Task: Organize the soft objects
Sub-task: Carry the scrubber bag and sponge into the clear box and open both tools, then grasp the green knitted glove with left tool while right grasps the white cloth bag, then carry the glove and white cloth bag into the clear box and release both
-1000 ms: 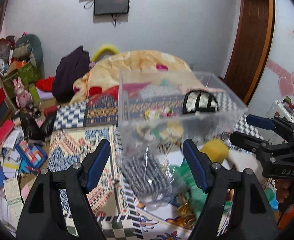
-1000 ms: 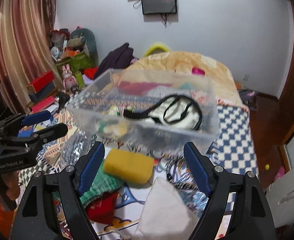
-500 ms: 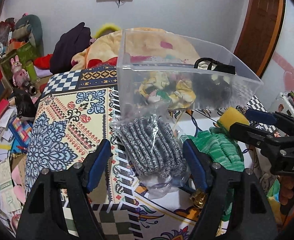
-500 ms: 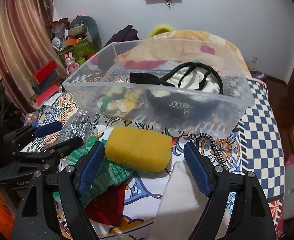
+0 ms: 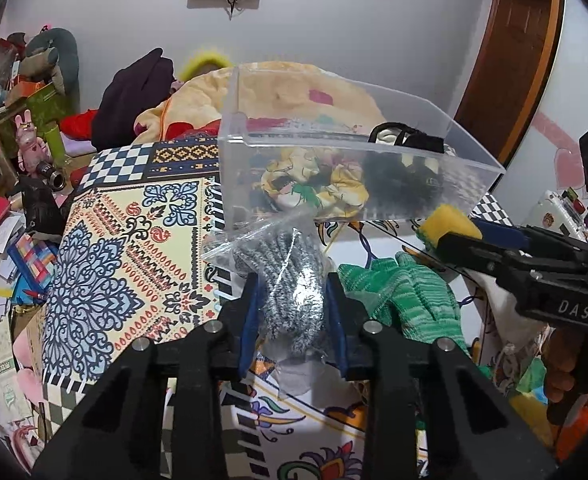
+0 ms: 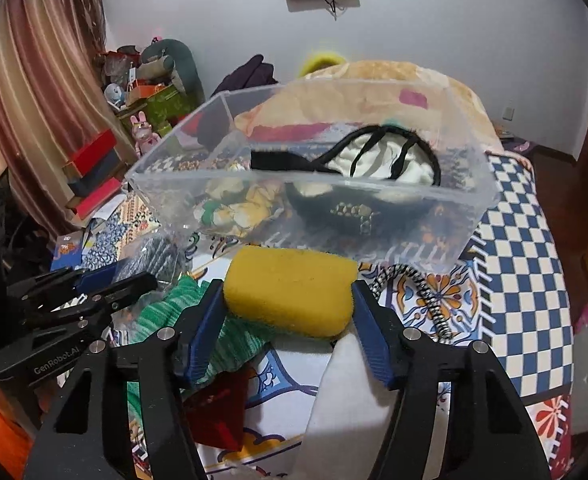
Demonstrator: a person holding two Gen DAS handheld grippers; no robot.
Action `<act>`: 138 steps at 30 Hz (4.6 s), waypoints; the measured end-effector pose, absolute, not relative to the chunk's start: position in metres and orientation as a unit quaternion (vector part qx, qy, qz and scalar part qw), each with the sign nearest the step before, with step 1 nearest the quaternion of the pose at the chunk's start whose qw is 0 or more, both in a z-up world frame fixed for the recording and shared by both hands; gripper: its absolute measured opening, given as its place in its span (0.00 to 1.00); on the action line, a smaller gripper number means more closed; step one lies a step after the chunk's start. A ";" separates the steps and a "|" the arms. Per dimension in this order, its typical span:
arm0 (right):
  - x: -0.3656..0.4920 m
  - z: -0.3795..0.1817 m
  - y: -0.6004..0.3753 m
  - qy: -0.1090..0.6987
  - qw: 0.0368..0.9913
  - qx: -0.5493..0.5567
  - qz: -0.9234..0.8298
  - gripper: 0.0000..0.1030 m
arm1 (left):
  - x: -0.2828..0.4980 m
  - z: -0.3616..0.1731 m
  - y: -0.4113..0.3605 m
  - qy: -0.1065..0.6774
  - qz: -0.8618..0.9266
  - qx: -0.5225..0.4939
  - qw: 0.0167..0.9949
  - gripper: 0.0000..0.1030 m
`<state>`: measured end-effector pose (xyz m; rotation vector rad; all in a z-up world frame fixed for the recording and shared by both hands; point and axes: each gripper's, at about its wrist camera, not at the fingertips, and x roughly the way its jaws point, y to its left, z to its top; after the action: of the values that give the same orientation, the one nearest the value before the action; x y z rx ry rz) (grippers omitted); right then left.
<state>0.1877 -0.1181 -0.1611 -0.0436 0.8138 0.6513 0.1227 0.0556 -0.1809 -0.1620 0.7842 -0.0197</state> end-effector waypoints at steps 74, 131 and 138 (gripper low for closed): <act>0.225 -0.096 -0.140 0.312 0.915 -0.047 0.249 0.78 | 0.183 -0.099 0.026 0.302 -0.029 -0.032 0.952 0.64; 0.141 -0.155 -0.179 0.362 0.890 -0.037 0.277 0.24 | 0.091 -0.146 0.016 0.343 -0.060 -0.079 0.934 0.23; 0.151 -0.115 -0.172 0.311 0.905 -0.018 0.290 0.24 | 0.092 -0.114 0.026 0.299 -0.048 -0.083 0.949 0.23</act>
<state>0.1509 -0.1717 -0.1153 -0.0382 0.6415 0.5994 0.0916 0.0260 -0.1135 -0.1692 0.6086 -0.0968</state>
